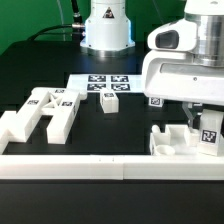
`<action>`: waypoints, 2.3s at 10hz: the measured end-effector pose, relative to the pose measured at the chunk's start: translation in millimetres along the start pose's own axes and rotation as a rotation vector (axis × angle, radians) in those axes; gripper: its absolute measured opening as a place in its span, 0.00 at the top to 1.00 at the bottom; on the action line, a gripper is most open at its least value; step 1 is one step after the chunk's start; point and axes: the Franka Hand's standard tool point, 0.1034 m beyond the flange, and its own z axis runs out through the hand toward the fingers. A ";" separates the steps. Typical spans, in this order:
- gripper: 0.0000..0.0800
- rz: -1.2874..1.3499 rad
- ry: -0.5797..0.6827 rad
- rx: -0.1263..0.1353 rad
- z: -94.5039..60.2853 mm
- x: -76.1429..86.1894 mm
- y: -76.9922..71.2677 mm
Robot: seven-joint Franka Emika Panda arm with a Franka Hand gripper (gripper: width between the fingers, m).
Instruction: Assemble chair
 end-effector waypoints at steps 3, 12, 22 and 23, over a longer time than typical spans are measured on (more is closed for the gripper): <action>0.64 0.303 0.009 -0.014 0.6 -0.1 3.1; 0.64 0.818 -0.003 -0.032 0.6 -1.5 8.9; 0.22 0.745 -0.010 -0.031 -2.0 -3.9 5.7; 0.19 0.641 -0.013 -0.030 -1.5 -6.0 3.7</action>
Offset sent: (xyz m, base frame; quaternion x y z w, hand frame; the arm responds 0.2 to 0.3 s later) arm -0.0010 0.0056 -0.0074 0.0063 0.0002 0.2199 0.9755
